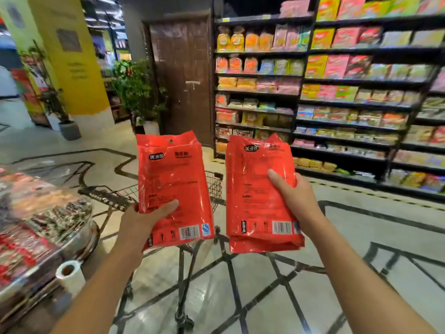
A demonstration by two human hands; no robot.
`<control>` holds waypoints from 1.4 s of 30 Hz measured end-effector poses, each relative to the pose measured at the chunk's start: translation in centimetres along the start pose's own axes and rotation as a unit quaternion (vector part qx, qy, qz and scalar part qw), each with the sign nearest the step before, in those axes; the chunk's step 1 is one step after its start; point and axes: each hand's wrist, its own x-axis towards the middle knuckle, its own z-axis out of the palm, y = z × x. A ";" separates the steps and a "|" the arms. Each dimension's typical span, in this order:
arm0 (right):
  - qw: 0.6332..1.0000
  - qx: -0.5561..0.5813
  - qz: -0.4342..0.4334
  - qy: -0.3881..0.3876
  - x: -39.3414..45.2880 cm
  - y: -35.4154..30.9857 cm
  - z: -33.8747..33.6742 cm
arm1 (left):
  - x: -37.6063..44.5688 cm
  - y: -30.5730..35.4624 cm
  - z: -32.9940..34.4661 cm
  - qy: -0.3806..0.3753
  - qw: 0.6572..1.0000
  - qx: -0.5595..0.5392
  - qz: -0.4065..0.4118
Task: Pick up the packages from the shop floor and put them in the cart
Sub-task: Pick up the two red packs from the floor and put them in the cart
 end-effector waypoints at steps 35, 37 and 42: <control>0.941 -0.048 0.129 -0.310 66.9 27.1 35.2 | 57.4 -12.6 6.1 0.305 0.945 -0.050 -0.103; 0.924 -0.073 0.144 -0.346 69.1 29.1 38.5 | 59.2 -14.4 5.4 0.344 0.928 -0.058 -0.128; 0.873 -0.121 0.169 -0.441 70.5 35.9 44.9 | 61.6 -22.0 3.9 0.449 0.866 -0.083 -0.205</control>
